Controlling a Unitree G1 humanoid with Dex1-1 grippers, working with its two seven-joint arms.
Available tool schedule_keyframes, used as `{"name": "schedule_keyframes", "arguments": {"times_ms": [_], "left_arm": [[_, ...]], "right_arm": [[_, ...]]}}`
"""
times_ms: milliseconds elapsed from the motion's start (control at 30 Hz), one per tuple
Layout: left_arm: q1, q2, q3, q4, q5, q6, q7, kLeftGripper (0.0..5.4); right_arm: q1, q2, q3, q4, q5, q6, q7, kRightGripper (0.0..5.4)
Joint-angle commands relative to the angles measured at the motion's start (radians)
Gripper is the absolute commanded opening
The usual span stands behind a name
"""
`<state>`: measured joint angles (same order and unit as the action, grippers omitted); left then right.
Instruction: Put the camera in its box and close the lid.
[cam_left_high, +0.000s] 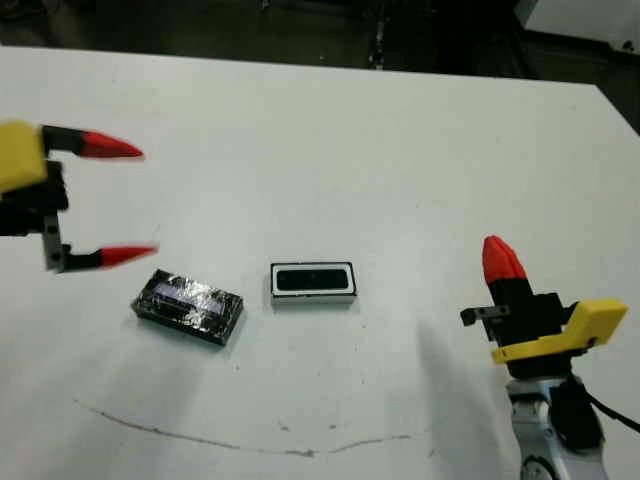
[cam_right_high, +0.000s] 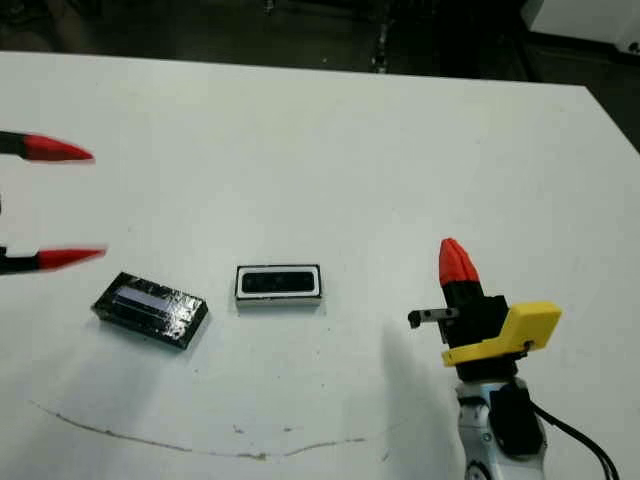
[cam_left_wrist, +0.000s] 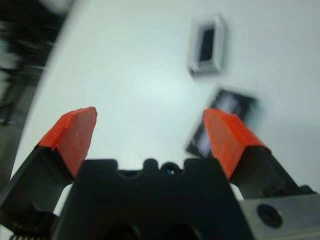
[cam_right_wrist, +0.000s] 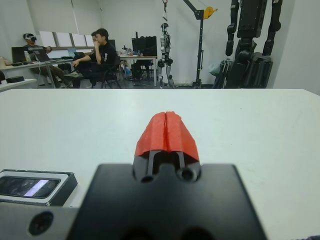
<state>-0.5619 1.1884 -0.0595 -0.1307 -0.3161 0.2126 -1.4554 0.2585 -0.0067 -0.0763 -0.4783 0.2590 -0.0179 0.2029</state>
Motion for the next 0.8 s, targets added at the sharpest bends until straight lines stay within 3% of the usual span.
{"name": "schedule_keyframes", "arguments": {"times_ms": [33,400,567,800], "left_arm": [[-0.094,-0.062,-0.095,0.056,0.021,-0.039,-0.112,5.4],[-0.296,-0.104,-0.495,0.143,-0.059,-0.015,-0.159,5.4],[-0.333,-0.107,-0.579,0.144,-0.061,-0.003,-0.159,5.4],[-0.338,-0.151,-0.609,0.173,-0.078,-0.032,-0.159,5.4]], "right_arm": [[0.012,-0.013,-0.004,0.002,-0.002,0.013,-0.013,0.02],[0.023,-0.005,0.0,-0.002,0.023,0.028,-0.029,0.02],[0.027,-0.007,0.001,-0.002,0.033,0.038,-0.031,0.02],[0.03,-0.011,0.007,-0.004,0.03,0.044,-0.039,0.02]]}}
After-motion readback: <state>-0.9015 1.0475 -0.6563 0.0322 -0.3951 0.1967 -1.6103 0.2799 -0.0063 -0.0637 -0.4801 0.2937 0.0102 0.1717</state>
